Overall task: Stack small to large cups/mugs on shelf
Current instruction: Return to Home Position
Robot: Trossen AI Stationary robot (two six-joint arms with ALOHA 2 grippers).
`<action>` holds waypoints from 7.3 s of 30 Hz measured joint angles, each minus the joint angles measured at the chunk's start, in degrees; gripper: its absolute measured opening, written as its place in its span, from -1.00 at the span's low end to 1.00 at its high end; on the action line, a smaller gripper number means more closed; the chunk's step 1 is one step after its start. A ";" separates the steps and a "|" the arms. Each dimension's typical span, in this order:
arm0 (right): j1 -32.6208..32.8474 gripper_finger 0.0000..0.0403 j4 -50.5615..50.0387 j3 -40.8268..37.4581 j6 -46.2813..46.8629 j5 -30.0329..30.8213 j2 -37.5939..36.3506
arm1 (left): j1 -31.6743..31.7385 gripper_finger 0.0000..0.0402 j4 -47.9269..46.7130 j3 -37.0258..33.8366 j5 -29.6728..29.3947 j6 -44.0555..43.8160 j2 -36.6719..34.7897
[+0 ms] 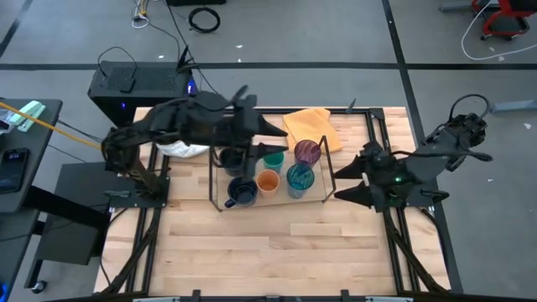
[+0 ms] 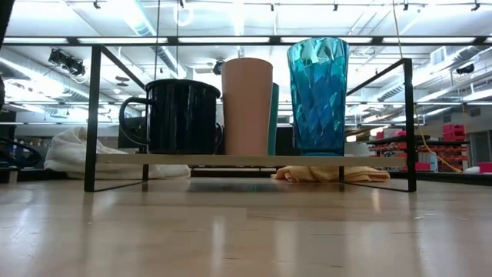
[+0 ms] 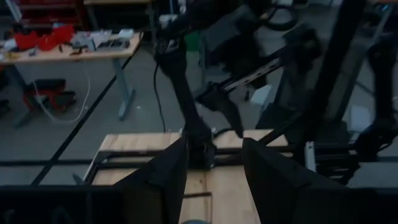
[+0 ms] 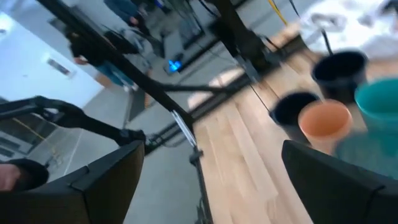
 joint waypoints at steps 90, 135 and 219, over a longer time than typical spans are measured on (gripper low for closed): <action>-51.41 -1.00 103.81 -42.49 -7.40 -71.77 -1.65 | -7.45 -0.98 -11.61 -0.02 -15.67 4.14 -12.32; -56.94 -1.00 32.42 -61.93 -23.24 -38.21 -56.28 | -1.30 -0.98 -10.81 0.00 -17.57 0.42 -12.81; -34.85 -0.89 54.13 -68.66 -20.98 -30.94 -52.02 | -13.22 -0.99 -24.73 -8.30 -21.89 -0.43 -38.31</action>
